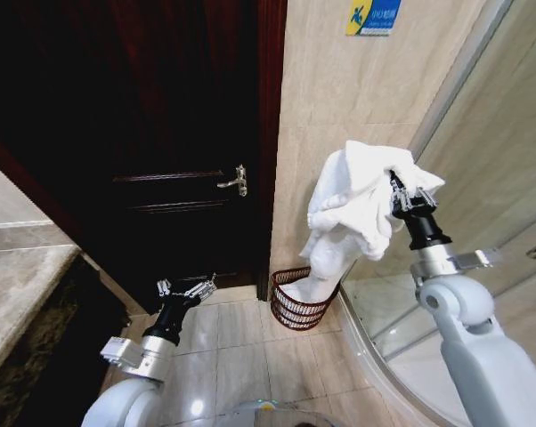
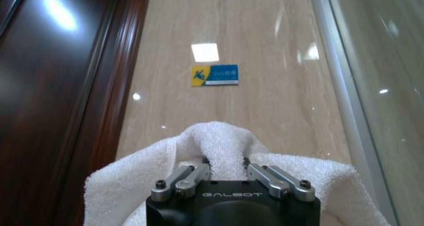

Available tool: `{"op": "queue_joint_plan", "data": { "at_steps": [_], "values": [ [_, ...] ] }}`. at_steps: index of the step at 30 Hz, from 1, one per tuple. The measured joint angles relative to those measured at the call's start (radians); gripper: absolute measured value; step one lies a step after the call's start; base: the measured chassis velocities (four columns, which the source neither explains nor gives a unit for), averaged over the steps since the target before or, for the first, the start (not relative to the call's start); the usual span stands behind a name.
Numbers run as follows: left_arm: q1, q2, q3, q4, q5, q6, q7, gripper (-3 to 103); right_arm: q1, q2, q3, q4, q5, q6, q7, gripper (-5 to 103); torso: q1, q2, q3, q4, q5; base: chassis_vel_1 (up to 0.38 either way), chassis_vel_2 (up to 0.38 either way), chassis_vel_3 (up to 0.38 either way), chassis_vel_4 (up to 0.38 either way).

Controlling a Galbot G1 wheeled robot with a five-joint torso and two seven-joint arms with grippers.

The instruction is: Discard the used towel into the hamper.

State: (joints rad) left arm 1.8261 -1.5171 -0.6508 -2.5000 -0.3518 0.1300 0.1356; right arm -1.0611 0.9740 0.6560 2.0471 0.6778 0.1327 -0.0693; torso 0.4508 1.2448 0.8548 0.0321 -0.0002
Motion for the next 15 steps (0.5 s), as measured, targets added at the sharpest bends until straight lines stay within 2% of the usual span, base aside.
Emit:
{"op": "queue_joint_plan", "data": {
  "at_steps": [5, 15],
  "values": [
    [0.000, 0.000, 0.000, 0.000, 0.000, 0.000, 0.000, 100, 0.042, 0.005, -0.033, -0.066, 0.001, 0.022, -0.023, 14, 0.000, 0.000, 0.000, -0.0001, 0.0000, 0.000, 0.000, 0.000, 0.000],
    [0.000, 0.000, 0.000, 0.000, 0.000, 0.000, 0.000, 100, 0.107, 0.058, -0.100, -0.214, -0.020, 0.080, -0.064, 14, 0.000, 0.000, 0.000, 0.0000, 0.0001, 0.000, 0.000, 0.000, 0.000]
  ]
}}
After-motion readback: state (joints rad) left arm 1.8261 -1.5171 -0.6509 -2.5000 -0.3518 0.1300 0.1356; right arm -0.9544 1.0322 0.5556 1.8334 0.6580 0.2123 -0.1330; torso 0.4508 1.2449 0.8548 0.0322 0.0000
